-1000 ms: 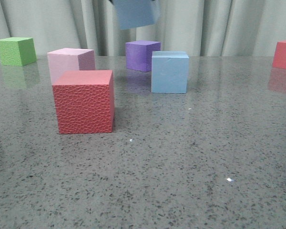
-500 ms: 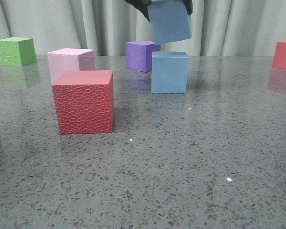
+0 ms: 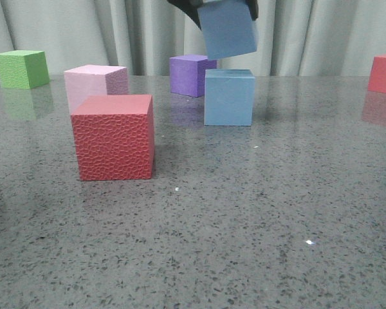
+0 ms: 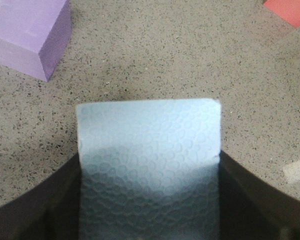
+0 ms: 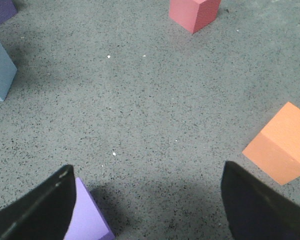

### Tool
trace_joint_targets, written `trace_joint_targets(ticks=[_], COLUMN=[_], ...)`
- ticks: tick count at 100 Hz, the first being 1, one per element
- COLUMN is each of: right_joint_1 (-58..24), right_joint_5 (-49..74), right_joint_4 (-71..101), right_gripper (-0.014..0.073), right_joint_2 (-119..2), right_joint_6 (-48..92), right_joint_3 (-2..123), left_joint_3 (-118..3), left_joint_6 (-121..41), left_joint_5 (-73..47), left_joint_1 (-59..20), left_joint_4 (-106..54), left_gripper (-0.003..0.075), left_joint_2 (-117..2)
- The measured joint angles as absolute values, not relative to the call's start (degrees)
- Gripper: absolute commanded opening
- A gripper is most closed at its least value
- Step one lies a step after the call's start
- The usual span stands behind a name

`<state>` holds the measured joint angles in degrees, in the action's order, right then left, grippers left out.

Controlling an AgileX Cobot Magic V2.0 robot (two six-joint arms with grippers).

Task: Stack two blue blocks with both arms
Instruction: 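Lift the cube with the left gripper and carry it above the placed cube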

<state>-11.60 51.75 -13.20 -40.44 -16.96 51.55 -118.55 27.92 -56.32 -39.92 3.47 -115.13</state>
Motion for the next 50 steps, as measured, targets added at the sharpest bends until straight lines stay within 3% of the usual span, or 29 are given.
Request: trace_joint_targets(ticks=[50], right_joint_1=[-11.6], right_joint_5=[51.75], right_joint_4=[-13.2], right_gripper=[0.0592], right_joint_2=[-40.44], right_joint_6=[-16.96], right_joint_3=[51.55], left_joint_3=[-118.55], left_joint_6=[27.92], left_joint_5=[-58.84], left_joint_1=[-39.92], left_joint_4=[3.79], left_gripper=[0.0251], left_joint_2=[-115.13])
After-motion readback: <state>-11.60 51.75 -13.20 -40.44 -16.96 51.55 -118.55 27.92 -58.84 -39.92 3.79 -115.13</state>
